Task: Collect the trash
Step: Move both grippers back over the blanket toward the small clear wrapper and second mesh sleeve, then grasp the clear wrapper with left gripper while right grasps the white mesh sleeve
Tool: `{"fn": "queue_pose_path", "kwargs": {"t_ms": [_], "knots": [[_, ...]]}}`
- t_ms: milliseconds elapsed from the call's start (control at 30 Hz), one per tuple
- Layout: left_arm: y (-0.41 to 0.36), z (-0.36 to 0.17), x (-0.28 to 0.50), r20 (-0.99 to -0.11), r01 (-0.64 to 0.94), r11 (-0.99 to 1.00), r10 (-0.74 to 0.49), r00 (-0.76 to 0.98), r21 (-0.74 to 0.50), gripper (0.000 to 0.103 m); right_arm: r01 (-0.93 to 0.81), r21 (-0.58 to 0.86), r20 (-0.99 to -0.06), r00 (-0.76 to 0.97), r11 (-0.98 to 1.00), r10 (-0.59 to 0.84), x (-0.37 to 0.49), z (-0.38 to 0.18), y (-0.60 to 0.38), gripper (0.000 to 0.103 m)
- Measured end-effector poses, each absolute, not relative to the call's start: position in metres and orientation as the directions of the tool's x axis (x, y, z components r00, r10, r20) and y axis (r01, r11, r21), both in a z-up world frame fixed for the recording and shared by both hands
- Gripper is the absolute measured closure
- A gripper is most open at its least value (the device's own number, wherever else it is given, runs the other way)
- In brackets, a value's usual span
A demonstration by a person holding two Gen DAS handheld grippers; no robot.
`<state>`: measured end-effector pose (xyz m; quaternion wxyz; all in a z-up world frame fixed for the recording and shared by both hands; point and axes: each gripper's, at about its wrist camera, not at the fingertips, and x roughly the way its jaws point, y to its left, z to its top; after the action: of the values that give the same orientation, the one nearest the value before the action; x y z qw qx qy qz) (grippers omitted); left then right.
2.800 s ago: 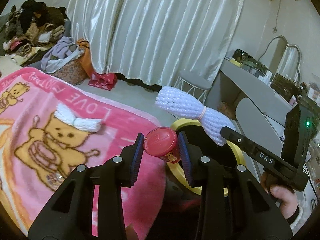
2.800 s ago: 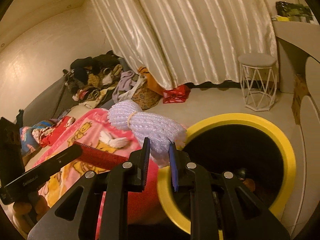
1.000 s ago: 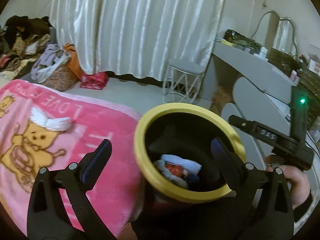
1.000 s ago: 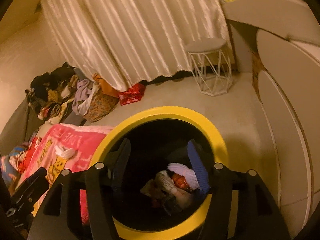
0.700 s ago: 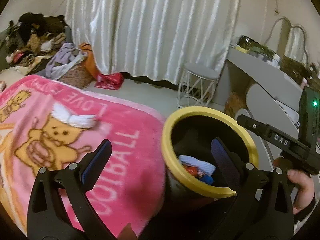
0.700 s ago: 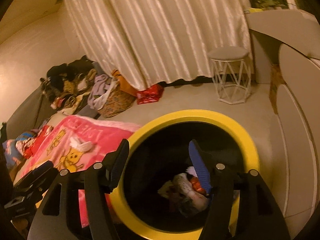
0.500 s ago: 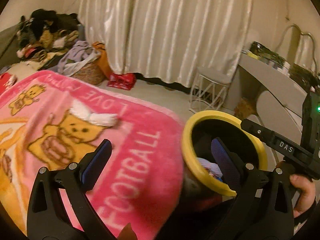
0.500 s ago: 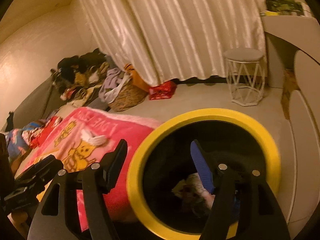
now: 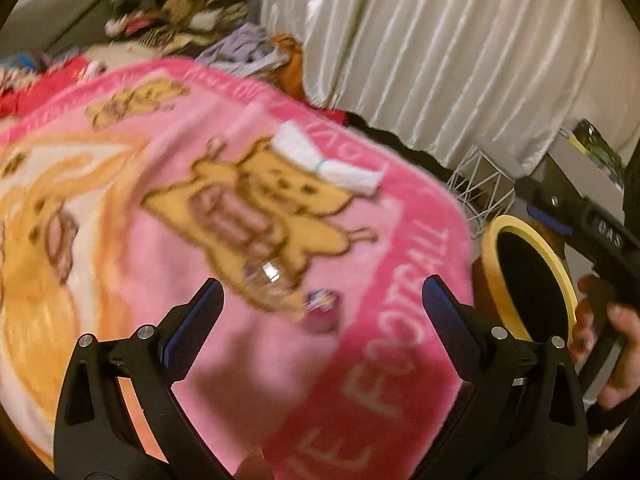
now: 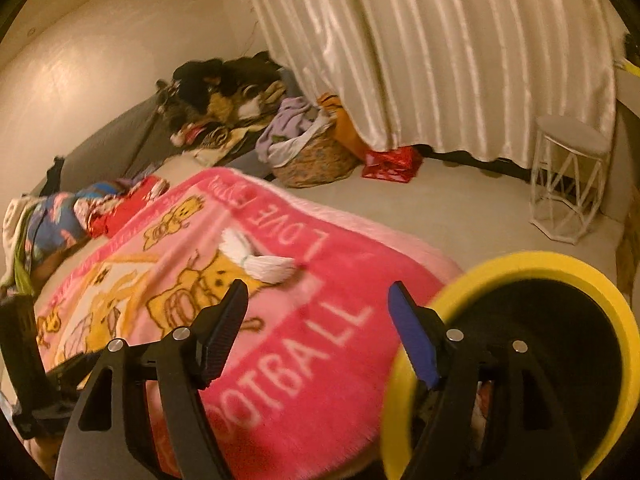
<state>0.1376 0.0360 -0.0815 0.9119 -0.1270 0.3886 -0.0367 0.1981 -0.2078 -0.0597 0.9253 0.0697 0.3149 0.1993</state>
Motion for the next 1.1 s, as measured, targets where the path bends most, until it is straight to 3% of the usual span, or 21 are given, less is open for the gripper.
{"fn": "queue_pose_path", "kwargs": {"t_ms": [533, 667, 733, 800, 867, 1100], "knots": [[0.047, -0.13, 0.152, -0.738, -0.093, 0.909, -0.267, 0.62, -0.407, 0.012, -0.354, 0.27, -0.68, 0.588, 0.895, 0.438, 0.288, -0.115, -0.123, 0.032], [0.049, -0.133, 0.154, -0.735, -0.122, 0.901, -0.253, 0.629, -0.416, 0.021, -0.358, 0.241, -0.704, 0.575, 0.902, 0.416, 0.303, -0.128, -0.11, 0.033], [0.05, -0.134, 0.154, -0.736, -0.136, 0.901, -0.241, 0.633, -0.411, 0.027, -0.355, 0.252, -0.71, 0.565, 0.901, 0.421, 0.309, -0.135, -0.106, 0.042], [0.052, -0.136, 0.154, -0.738, -0.149, 0.899, -0.234, 0.633, -0.412, 0.033, -0.371, 0.266, -0.712, 0.546, 0.89, 0.441, 0.309, -0.14, -0.102, 0.07], [0.054, -0.137, 0.154, -0.741, -0.164, 0.899, -0.219, 0.635, -0.407, 0.047, -0.387, 0.254, -0.704, 0.555, 0.886, 0.444, 0.305, -0.14, -0.099, 0.086], [0.059, -0.138, 0.151, -0.734, -0.18, 0.892, -0.212, 0.645, -0.415, 0.072, -0.405, 0.242, -0.658, 0.6, 0.882, 0.456, 0.268, -0.127, -0.106, 0.091]]}}
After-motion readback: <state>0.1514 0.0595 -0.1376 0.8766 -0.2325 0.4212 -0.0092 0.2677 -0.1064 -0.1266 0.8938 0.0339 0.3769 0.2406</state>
